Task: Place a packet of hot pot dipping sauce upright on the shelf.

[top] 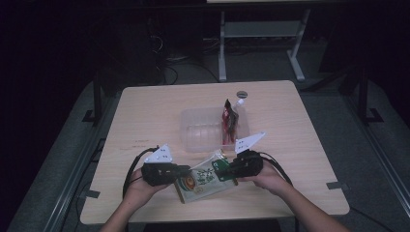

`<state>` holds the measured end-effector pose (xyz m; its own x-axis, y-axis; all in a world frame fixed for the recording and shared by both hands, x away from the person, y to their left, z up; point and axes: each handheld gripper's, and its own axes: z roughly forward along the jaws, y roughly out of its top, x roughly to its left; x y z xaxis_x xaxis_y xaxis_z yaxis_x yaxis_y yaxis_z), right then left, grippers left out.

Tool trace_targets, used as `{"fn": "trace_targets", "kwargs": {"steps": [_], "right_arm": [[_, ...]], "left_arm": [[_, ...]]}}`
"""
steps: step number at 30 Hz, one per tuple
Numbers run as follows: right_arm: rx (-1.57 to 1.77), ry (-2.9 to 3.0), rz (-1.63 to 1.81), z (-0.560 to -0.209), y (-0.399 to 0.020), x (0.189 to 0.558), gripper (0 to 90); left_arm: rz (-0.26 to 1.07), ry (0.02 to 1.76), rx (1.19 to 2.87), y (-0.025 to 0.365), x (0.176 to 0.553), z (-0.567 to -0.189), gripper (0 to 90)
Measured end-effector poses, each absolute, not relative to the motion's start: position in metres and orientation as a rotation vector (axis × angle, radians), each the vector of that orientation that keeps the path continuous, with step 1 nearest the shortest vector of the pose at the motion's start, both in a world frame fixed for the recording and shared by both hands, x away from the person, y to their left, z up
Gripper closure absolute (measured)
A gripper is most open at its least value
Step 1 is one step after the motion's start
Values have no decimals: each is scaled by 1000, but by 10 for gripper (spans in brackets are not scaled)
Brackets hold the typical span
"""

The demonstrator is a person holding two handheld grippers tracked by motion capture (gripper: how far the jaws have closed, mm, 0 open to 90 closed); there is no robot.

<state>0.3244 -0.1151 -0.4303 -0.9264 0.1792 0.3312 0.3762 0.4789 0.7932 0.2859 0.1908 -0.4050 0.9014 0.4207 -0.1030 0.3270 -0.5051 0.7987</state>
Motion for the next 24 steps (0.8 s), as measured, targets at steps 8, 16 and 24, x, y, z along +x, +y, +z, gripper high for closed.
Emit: {"fn": "trace_targets", "kwargs": {"steps": [8, 16, 24], "right_arm": [[-490, -2499, -1470, -424, -124, 325, 900], [-490, -2455, -1527, -414, -130, 325, 900], [-473, -2416, -1584, -403, -133, 324, 900]], "left_arm": [[154, 592, 2113, 205, 290, -403, 607], [163, 617, 2122, 209, 290, -404, 549], [166, 635, 2119, 214, 289, -407, 507]]}}
